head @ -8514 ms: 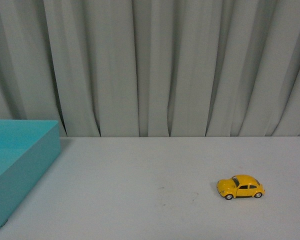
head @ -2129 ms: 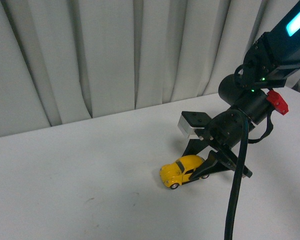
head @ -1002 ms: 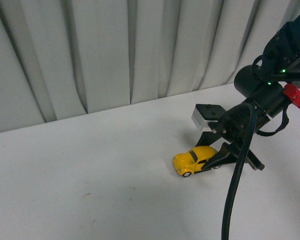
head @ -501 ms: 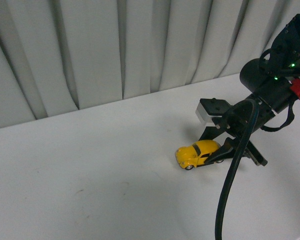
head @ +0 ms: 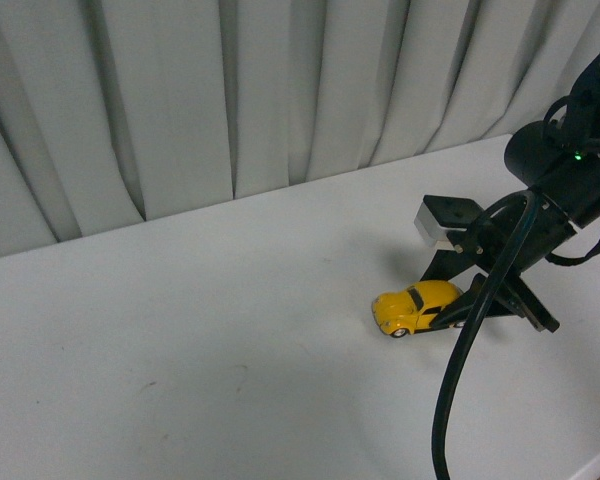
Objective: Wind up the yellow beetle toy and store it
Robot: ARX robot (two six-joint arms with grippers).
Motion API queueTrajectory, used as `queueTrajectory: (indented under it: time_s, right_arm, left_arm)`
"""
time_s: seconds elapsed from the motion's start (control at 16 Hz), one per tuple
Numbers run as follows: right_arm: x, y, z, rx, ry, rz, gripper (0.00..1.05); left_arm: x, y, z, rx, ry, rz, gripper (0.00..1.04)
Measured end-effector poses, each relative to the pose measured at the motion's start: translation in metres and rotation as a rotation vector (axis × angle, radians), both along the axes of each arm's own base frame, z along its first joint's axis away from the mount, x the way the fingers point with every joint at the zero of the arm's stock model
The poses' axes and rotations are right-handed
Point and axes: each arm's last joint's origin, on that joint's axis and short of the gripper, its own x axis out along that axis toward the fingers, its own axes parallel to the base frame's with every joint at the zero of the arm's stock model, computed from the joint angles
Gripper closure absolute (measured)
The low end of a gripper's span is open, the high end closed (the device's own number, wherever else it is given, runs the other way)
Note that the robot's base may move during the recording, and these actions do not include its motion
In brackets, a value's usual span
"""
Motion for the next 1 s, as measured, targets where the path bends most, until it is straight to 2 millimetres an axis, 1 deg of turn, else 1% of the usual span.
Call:
queueTrajectory:
  time_s: [0.25, 0.38, 0.5, 0.69, 0.75, 0.88, 1.0]
  right_arm:
    - [-0.007, -0.010, 0.000, 0.002, 0.010, -0.026, 0.62]
    - [-0.014, -0.017, 0.000, -0.001, 0.018, -0.050, 0.62]
    - [-0.018, -0.020, 0.000, 0.001, 0.028, -0.062, 0.62]
    - [-0.018, -0.019, 0.001, -0.004, 0.031, -0.060, 0.62]
    - [-0.019, -0.019, 0.001, -0.002, 0.037, -0.059, 0.57]
    - [-0.021, -0.016, -0.002, -0.008, 0.069, -0.039, 0.34]
    - [-0.023, -0.015, -0.001, -0.003, 0.082, -0.031, 0.14]
  left_arm:
    - [0.000, 0.000, 0.000, 0.000, 0.000, 0.000, 0.07]
    - [0.000, 0.000, 0.000, 0.000, 0.000, 0.000, 0.07]
    - [0.000, 0.000, 0.000, 0.000, 0.000, -0.001, 0.07]
    - [0.000, 0.000, 0.000, 0.000, 0.000, 0.000, 0.07]
    - [0.000, 0.000, 0.000, 0.000, 0.000, 0.000, 0.07]
    - [0.000, 0.000, 0.000, 0.000, 0.000, 0.000, 0.07]
    - [0.000, 0.000, 0.000, 0.000, 0.000, 0.000, 0.07]
